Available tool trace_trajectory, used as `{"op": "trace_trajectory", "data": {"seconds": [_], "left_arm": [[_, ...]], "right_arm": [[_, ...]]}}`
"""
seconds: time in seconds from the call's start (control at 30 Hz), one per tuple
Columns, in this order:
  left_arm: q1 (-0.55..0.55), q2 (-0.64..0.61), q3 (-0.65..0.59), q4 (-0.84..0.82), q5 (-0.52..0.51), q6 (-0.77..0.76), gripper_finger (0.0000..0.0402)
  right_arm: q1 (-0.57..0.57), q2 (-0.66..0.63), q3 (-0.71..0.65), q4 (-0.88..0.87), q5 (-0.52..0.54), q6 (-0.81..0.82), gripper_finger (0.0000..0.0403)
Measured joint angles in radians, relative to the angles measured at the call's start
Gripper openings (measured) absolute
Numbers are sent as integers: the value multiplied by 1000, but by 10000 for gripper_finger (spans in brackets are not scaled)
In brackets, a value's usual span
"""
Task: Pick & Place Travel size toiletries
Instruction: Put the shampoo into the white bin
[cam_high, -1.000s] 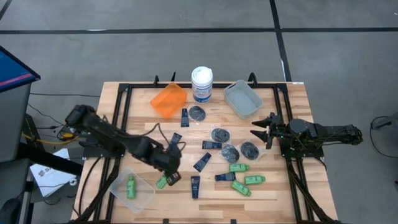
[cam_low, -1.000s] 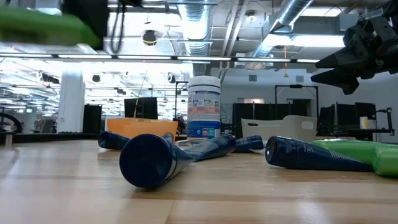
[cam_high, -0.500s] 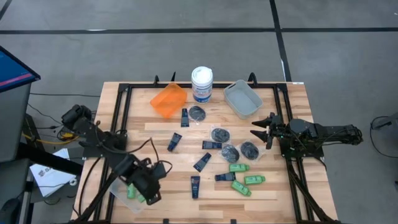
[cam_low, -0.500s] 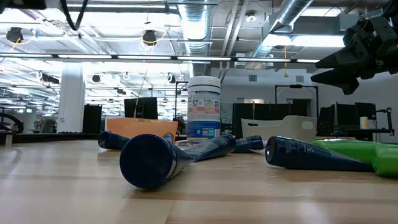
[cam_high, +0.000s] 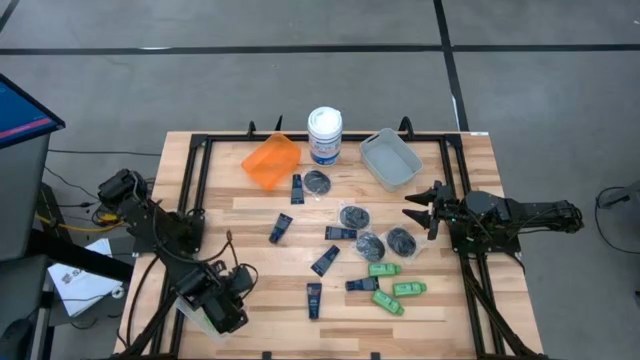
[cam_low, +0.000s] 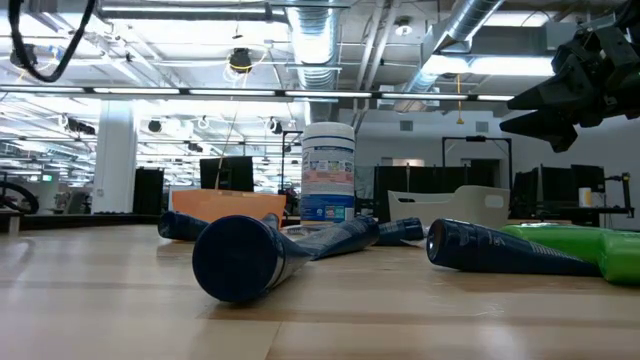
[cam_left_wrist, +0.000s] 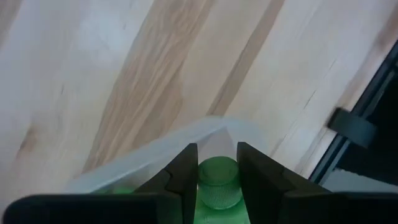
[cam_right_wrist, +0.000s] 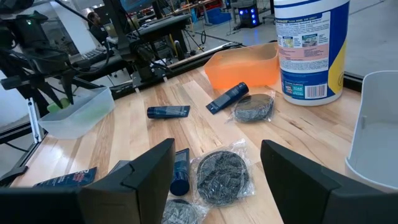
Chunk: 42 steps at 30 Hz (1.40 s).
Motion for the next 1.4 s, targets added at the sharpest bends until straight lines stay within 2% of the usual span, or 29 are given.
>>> {"op": "trace_trajectory", "data": {"seconds": [0.33,0.67,1.0,1.17,1.4], "left_arm": [[-7,0,-7,28,19,-25,89],[-7,-1,-80,95,69,-90,89],[-7,-1,-122,131,67,-125,89],[-7,-1,-178,231,66,-138,89],[-2,-1,-189,249,67,-138,97]], "right_arm": [[0,0,0,0,0,0,230],[0,0,0,0,0,0,230],[0,0,0,0,0,0,230],[0,0,0,0,0,0,230],[0,0,0,0,0,0,230]]}}
